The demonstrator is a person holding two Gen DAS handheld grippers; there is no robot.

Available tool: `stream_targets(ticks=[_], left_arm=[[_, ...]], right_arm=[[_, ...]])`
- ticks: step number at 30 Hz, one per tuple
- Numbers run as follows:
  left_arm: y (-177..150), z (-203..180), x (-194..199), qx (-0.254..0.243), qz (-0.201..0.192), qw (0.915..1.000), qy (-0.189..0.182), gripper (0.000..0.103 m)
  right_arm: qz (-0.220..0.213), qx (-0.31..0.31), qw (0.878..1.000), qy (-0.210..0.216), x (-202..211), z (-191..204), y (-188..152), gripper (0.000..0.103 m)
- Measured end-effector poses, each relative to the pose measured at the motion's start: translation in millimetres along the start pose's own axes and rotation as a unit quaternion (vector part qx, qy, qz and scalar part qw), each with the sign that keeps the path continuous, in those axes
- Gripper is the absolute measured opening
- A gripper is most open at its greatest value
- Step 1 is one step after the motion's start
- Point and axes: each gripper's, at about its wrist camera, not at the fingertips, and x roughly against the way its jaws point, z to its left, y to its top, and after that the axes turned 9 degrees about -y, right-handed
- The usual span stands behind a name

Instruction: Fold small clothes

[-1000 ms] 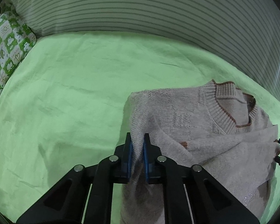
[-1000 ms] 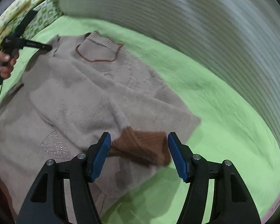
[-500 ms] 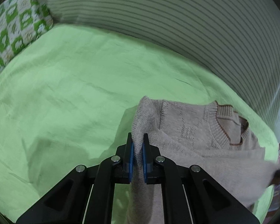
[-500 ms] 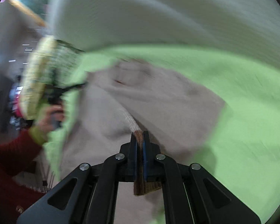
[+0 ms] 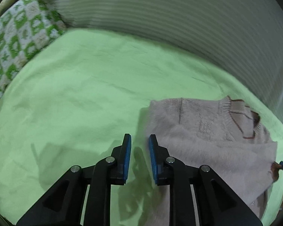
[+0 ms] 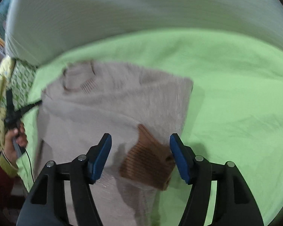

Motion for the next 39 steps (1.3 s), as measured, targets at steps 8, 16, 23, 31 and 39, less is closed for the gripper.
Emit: stream_targets(ticks=[8,16,23,31,39], left_arm=[[-75,-21,72,-0.049,0.003,0.9987,-0.012,0.045],[-148,-55,52,-0.115,0.028,0.9902,0.073,0.046],[-157,-77,46,-0.170,0.002,0.9773,0.127,0.053],[-142,-26,37,-0.079,0.002,0.9910,0.108,0.033],[-140,50,57,0.121,-0.019,0.9922,-0.026,0.008]], right_arm=[[-0.034,-0.041,0.994,0.094,14,29,-27,0.065],[0.004,0.066,0.984,0.165,-36,168,-11,0.065],[0.017,0.151,0.968,0.199,-100,289,56,0.065],[0.028,0.225,0.958,0.174,-159,353,87,0.063],[0.008,0.211,0.955,0.208,-164,368,92,0.004]])
